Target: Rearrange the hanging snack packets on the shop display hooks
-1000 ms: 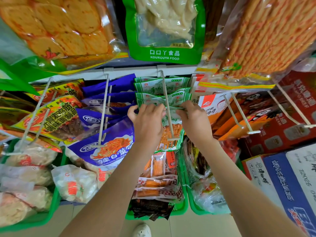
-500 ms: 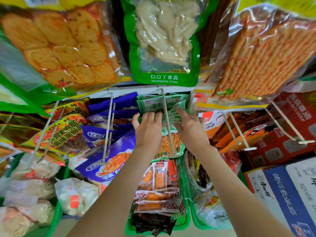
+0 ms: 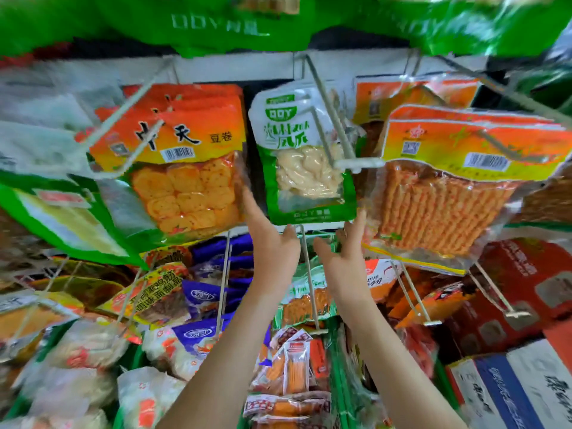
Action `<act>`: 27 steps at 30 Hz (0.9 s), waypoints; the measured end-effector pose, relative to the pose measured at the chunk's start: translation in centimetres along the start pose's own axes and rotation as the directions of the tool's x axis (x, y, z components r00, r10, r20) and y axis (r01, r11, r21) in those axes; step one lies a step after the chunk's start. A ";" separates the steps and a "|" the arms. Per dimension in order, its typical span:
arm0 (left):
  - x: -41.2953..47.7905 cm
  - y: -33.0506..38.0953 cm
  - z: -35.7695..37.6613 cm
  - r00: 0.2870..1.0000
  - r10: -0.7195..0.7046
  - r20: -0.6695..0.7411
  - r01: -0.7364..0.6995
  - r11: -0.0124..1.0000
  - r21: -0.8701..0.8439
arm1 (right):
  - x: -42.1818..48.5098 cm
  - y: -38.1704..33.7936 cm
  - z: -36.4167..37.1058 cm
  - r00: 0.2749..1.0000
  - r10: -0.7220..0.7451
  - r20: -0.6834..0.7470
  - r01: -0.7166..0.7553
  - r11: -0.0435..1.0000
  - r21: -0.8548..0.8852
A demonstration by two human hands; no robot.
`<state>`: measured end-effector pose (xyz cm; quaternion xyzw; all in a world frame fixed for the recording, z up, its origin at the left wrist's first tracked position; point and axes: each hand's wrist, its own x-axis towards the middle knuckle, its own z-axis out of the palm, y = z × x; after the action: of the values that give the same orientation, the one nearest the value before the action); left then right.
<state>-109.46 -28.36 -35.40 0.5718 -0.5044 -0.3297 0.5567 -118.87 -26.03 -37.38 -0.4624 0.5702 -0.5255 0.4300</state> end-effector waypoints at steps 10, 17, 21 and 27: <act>-1.3 3.0 -1.2 0.986 -0.148 0.079 0.126 0.963 0.237 | -1.4 -5.2 -0.2 0.996 0.029 0.089 0.002 0.943 -0.332; -5.8 9.2 -0.5 0.979 -0.169 0.115 0.126 0.942 0.313 | -5.9 -10.2 -6.7 0.872 -0.405 -0.275 0.218 0.823 -0.524; -6.7 14.4 1.5 0.952 -0.140 0.272 0.058 0.956 0.289 | -5.7 -12.3 -12.4 0.799 -0.300 -0.521 0.071 0.907 -0.414; -8.1 18.9 3.9 0.914 -0.196 0.355 0.118 0.966 0.231 | -6.3 -15.5 -16.0 0.983 -0.108 -0.145 0.037 0.905 -0.423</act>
<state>-119.29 -19.50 -19.20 0.5913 -0.5848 -0.4228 0.3600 -132.05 -16.92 -20.66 -0.5195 0.6857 -0.4432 0.2522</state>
